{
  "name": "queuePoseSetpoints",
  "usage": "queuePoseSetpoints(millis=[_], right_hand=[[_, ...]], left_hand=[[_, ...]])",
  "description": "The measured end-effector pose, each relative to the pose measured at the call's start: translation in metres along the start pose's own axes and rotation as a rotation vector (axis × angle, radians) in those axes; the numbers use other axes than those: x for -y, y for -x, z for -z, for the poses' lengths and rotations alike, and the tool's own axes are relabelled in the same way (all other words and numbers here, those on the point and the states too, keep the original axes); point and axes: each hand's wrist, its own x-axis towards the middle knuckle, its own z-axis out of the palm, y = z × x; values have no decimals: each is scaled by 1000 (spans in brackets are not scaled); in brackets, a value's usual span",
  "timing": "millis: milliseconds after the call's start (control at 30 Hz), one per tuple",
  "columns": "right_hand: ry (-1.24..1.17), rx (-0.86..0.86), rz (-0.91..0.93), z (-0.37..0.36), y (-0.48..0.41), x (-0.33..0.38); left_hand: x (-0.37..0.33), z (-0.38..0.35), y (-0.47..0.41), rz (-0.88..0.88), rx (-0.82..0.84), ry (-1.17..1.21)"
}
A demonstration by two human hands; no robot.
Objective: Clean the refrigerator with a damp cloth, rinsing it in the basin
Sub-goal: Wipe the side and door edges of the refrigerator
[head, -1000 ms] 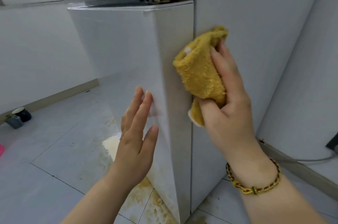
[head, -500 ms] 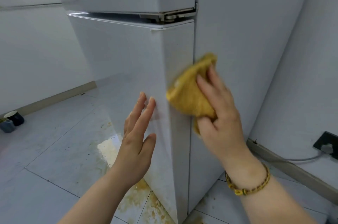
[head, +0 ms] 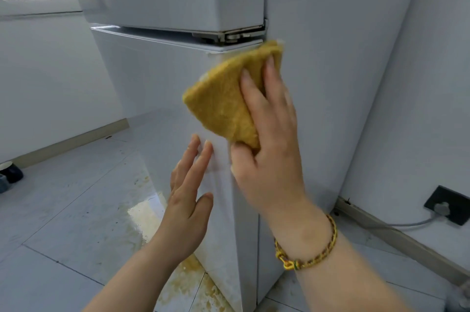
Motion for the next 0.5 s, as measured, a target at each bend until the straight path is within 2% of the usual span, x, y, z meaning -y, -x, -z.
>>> queuePoseSetpoints(millis=[100,167,267,367,500], right_hand=[[-25,-77,97,-1,-22,4],[18,-20,150,-2,10,-18],[100,124,32,-11,103,-51],[192,185,-128,-19,177,-62],[15,165,-254,-18,159,-45]], left_hand=[[-2,5,-1,-3,42,22],[-1,9,-1,14,56,38],[-1,9,0,-8,67,34],[-2,6,0,8,69,38],[-2,10,0,24,76,98]])
